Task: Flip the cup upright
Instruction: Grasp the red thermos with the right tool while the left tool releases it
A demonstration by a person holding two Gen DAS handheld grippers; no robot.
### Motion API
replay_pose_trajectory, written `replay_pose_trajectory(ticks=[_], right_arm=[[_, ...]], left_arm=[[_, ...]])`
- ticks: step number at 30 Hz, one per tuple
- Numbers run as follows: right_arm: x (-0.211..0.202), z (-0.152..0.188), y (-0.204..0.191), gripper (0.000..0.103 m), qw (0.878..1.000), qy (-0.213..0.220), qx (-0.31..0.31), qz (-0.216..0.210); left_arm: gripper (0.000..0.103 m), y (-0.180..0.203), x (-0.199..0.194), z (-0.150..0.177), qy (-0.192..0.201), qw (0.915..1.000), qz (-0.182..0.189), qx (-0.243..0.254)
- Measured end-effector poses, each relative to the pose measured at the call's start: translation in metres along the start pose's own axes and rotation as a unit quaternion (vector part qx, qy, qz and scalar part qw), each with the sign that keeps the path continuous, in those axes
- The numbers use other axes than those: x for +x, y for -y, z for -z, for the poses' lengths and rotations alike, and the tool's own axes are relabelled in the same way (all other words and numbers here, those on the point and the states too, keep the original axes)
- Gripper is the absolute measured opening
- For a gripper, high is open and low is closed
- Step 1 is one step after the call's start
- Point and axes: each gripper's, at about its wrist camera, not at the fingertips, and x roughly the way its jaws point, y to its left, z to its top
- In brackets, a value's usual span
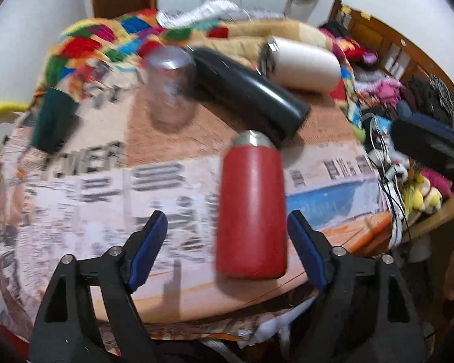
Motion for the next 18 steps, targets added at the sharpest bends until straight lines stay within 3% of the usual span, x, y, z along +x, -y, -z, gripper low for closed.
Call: replay_pose_trajectory(ticks=[2, 9, 14, 18], right_arm=[[0.009, -0.002, -0.006, 0.103, 1.0, -0.01, -0.002, -0.011], [0.06, 0.002, -0.031, 0.1, 0.996, -0.074, 0.006, -0.049], [0.101, 0.009, -0.045, 0.087, 0.988, -0.136, 0.028, -0.073], [0.121, 0.012, -0.052, 0.086, 0.983, -0.161, 0.04, -0.076]], left_arm=[[0.092, -0.012, -0.017, 0.0, 0.024, 0.9994, -0.022, -0.009], [0.092, -0.06, -0.051, 0.019, 0.06, 0.9941, -0.074, -0.052], [0.092, -0.078, -0.056, 0.032, 0.061, 0.9922, -0.083, -0.07], [0.092, -0.084, -0.054, 0.041, 0.061, 0.9918, -0.085, -0.073]])
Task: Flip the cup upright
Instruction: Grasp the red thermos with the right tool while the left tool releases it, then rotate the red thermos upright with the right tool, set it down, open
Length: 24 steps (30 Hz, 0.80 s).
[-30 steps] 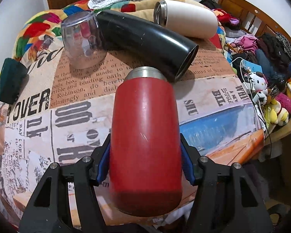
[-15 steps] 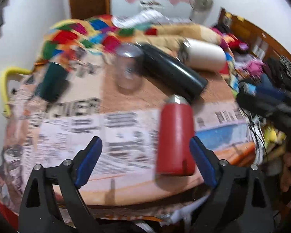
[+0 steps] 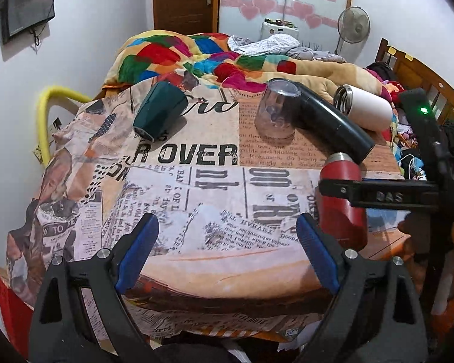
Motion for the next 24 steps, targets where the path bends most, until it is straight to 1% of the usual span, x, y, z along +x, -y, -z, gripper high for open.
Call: replay_pose_trajectory(ticks=[3, 4, 5, 7, 10, 11, 13, 18, 24], right_arm=[[0.009, -0.003, -0.001, 0.086, 1.0, -0.013, 0.005, -0.002], [0.014, -0.004, -0.001, 0.082, 1.0, -0.024, 0.008, -0.004], [0.019, -0.004, -0.001, 0.075, 0.999, -0.032, 0.011, -0.004], [0.019, -0.006, -0.004, 0.071, 1.0, -0.029, 0.005, 0.0], [0.011, -0.007, -0.006, 0.061, 1.0, -0.026, -0.004, -0.014], [0.008, -0.007, -0.008, 0.059, 1.0, -0.024, -0.01, -0.017], [0.001, -0.008, -0.012, 0.059, 1.0, -0.015, -0.023, -0.014], [-0.032, -0.01, -0.017, 0.059, 0.998, 0.028, -0.051, -0.016], [-0.058, -0.017, -0.028, 0.059, 0.994, 0.077, -0.083, 0.002]], left_arm=[[0.092, 0.0, 0.003, 0.002, -0.001, 1.0, 0.001, 0.003], [0.092, 0.0, 0.004, 0.003, -0.001, 1.0, 0.0, 0.004], [0.092, 0.001, 0.004, 0.003, 0.0, 1.0, 0.0, 0.006], [0.092, 0.003, 0.004, 0.003, 0.003, 1.0, 0.0, 0.008], [0.092, 0.005, 0.005, 0.001, 0.004, 0.9999, 0.003, 0.009], [0.092, 0.006, 0.006, 0.0, 0.004, 0.9999, 0.003, 0.01], [0.092, 0.007, 0.005, -0.001, 0.007, 0.9999, 0.001, 0.012], [0.092, 0.01, 0.0, -0.006, 0.016, 0.9998, 0.003, 0.012], [0.092, 0.014, 0.0, -0.013, 0.021, 0.9997, 0.006, 0.014]])
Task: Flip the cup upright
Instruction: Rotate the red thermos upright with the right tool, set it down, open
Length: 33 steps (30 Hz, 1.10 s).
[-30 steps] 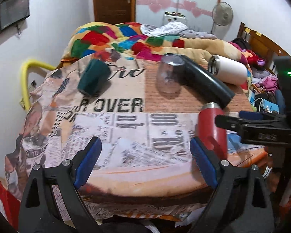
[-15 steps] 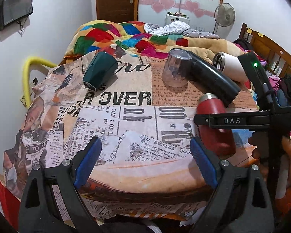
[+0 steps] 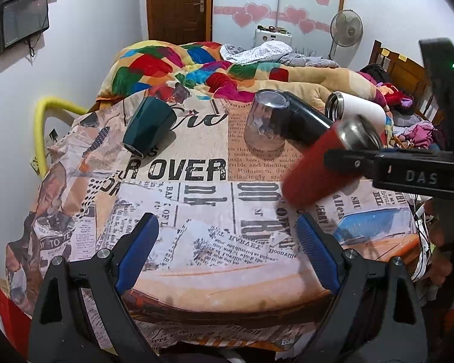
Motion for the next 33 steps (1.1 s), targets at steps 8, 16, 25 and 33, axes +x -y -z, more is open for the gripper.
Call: replay_pose_trajectory(ticks=[8, 16, 25, 33], right_arm=[[-0.003, -0.012, -0.006, 0.059, 0.999, 0.024, -0.027, 0.022], [0.01, 0.001, -0.01, 0.059, 0.999, 0.005, -0.044, 0.031], [0.016, 0.002, -0.016, 0.059, 0.997, -0.001, -0.063, 0.039], [0.006, 0.0, -0.016, 0.067, 0.999, 0.001, -0.046, 0.025]], left_arm=[[0.092, 0.001, 0.005, -0.004, -0.003, 1.0, 0.001, -0.003], [0.092, -0.001, 0.014, -0.002, -0.012, 0.9999, 0.002, -0.004], [0.092, -0.002, 0.015, -0.001, -0.017, 0.9998, 0.003, -0.005], [0.092, -0.002, 0.001, -0.004, -0.006, 1.0, 0.0, -0.002]])
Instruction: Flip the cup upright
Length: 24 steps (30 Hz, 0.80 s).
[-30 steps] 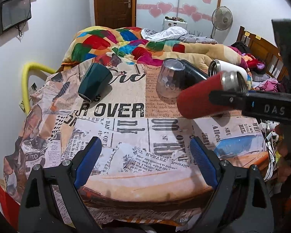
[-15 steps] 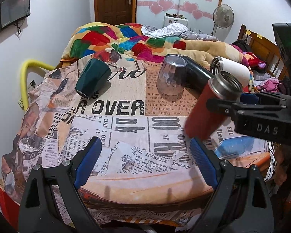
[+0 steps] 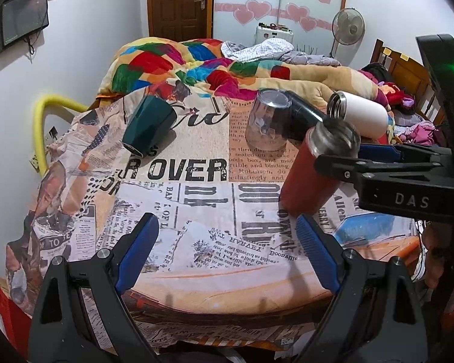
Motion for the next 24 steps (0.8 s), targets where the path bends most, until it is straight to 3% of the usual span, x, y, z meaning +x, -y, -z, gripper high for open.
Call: replay_pose_trajectory(ticks=[5, 12, 19, 24], right_arm=[[-0.033, 0.004, 0.001, 0.067, 1.0, 0.029, 0.0, -0.004], [-0.13, 0.011, 0.005, 0.067, 0.99, 0.138, 0.009, -0.001], [-0.232, 0.028, -0.004, 0.067, 0.964, 0.265, 0.006, 0.014], [-0.273, 0.042, -0.018, 0.067, 0.945, 0.326, -0.003, 0.016]], left_arm=[[0.092, 0.004, -0.026, -0.008, 0.024, 0.9997, 0.004, 0.0], [0.092, 0.016, -0.1, -0.026, 0.109, 0.9938, 0.022, -0.001], [0.092, 0.035, -0.196, -0.031, 0.228, 0.9736, 0.006, 0.0], [0.092, 0.046, -0.249, -0.02, 0.295, 0.9556, 0.005, 0.006]])
